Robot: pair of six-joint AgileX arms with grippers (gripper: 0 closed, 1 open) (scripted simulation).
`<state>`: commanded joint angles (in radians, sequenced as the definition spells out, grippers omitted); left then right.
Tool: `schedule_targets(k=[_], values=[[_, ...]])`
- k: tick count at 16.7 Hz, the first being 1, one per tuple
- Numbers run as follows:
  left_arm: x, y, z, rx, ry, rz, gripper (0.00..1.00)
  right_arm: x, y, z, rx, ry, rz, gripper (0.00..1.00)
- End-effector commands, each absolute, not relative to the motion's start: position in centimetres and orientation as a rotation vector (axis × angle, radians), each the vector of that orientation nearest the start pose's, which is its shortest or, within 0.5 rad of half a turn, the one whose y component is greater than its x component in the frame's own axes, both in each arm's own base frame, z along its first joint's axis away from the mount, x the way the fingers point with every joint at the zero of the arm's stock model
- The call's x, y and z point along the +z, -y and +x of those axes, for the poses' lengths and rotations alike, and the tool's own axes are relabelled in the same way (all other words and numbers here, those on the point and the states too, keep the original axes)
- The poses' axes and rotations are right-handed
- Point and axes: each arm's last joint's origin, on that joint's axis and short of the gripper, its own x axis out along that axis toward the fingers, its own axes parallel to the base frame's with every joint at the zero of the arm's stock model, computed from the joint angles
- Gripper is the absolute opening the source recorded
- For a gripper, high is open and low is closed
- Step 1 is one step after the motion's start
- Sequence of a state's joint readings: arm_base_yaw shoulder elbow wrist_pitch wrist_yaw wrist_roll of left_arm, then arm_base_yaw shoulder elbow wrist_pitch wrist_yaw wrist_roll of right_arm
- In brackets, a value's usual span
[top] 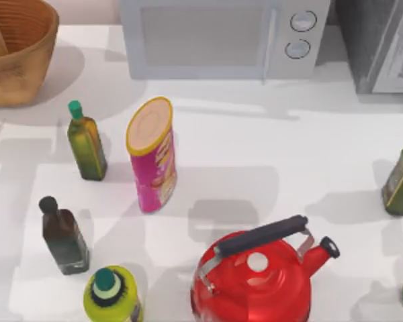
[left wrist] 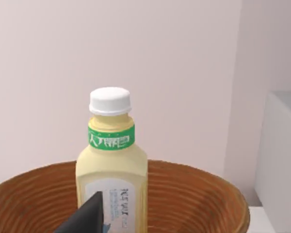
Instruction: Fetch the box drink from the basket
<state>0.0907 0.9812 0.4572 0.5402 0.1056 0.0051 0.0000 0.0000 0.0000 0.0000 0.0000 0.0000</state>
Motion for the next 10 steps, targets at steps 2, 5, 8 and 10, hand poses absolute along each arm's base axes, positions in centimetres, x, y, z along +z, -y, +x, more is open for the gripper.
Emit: schedule_targets(k=[2, 5, 8, 10], values=[[24.8, -2.5, 25.6, -0.008, 0.011, -0.007, 1.00, 16.0, 0.1, 10.6, 0.000, 0.000, 0.000, 1.00], [22.8, -3.8, 30.9, -0.010, -0.003, -0.009, 1.00, 16.0, 0.1, 10.6, 0.000, 0.000, 0.000, 1.00], [19.6, -5.2, 35.3, -0.010, -0.013, -0.010, 1.00, 16.0, 0.1, 10.6, 0.000, 0.000, 0.000, 1.00], [17.3, -6.0, 37.5, -0.010, -0.016, -0.010, 1.00, 16.0, 0.1, 10.6, 0.000, 0.000, 0.000, 1.00]])
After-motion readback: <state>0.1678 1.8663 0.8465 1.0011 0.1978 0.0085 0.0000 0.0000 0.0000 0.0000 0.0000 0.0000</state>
